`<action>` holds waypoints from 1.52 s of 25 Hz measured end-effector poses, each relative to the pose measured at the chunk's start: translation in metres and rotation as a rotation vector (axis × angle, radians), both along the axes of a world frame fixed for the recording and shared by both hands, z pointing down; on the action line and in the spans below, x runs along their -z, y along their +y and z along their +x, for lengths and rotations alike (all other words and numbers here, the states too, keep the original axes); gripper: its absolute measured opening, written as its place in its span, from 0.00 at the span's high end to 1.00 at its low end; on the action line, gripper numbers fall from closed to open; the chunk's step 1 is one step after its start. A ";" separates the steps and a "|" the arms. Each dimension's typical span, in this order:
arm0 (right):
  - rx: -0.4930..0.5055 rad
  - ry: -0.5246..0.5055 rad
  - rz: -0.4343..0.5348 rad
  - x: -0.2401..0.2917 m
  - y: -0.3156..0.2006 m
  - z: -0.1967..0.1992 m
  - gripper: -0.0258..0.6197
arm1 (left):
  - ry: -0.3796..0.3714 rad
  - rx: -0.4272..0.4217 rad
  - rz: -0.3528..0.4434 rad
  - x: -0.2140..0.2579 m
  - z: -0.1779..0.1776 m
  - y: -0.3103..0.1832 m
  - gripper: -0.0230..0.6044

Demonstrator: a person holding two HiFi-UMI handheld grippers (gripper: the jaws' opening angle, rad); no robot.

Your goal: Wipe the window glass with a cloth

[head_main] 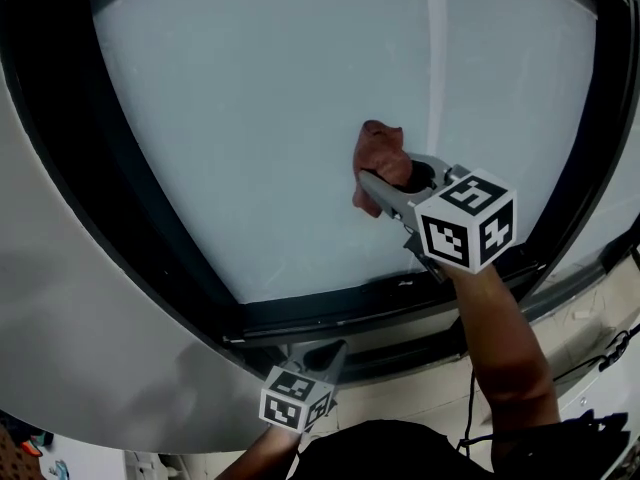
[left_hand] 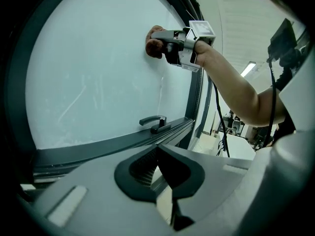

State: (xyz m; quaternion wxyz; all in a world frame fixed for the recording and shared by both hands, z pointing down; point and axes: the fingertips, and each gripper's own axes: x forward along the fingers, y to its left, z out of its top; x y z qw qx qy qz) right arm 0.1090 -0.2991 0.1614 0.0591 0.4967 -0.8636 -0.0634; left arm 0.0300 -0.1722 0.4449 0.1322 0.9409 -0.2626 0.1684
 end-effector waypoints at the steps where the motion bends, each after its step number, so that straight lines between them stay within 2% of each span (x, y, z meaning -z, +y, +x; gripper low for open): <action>1: -0.006 -0.003 -0.001 0.000 0.001 0.007 0.79 | -0.001 -0.003 0.000 -0.001 0.003 0.001 0.94; 14: -0.064 -0.044 -0.018 0.000 0.008 0.069 0.79 | -0.015 -0.042 0.004 0.001 0.032 0.013 0.94; 20: -0.070 -0.043 -0.011 0.000 0.009 0.070 0.79 | -0.016 -0.036 0.008 0.001 0.028 0.014 0.94; 28: -0.159 -0.017 0.052 -0.001 0.010 0.068 0.79 | -0.023 -0.024 0.000 -0.003 0.009 0.011 0.94; 30: -0.153 -0.023 0.077 0.002 0.014 0.061 0.79 | -0.026 -0.024 -0.004 -0.004 0.002 0.011 0.94; 33: -0.079 -0.056 0.120 0.007 0.028 0.029 0.79 | -0.031 -0.022 -0.010 -0.006 -0.009 0.011 0.94; 38: 0.093 -0.062 0.131 -0.017 0.034 -0.069 0.79 | -0.042 -0.006 -0.018 -0.011 -0.033 0.007 0.94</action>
